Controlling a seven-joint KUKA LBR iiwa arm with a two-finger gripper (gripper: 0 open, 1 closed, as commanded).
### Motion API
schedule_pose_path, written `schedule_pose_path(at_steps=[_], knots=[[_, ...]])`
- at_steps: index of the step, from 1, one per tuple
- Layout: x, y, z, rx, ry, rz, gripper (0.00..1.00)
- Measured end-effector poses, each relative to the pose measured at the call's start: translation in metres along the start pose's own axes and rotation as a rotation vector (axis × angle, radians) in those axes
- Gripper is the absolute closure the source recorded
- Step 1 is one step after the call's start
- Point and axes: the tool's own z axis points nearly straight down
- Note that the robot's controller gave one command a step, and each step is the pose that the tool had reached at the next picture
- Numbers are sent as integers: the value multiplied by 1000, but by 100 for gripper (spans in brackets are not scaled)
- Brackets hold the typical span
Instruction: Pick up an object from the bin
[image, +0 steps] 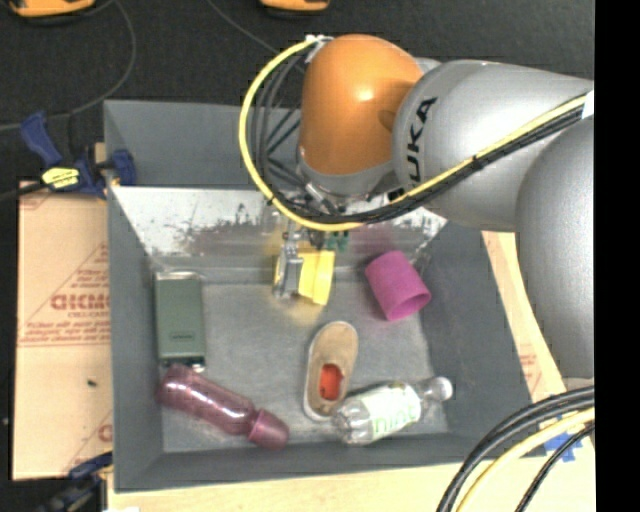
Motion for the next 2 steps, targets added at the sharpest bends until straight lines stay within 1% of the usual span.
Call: schedule_pose_path(at_steps=[1,2], knots=[[-1,-1,-6,-1,-8,3,0],[85,-76,50,2,7,100,0]])
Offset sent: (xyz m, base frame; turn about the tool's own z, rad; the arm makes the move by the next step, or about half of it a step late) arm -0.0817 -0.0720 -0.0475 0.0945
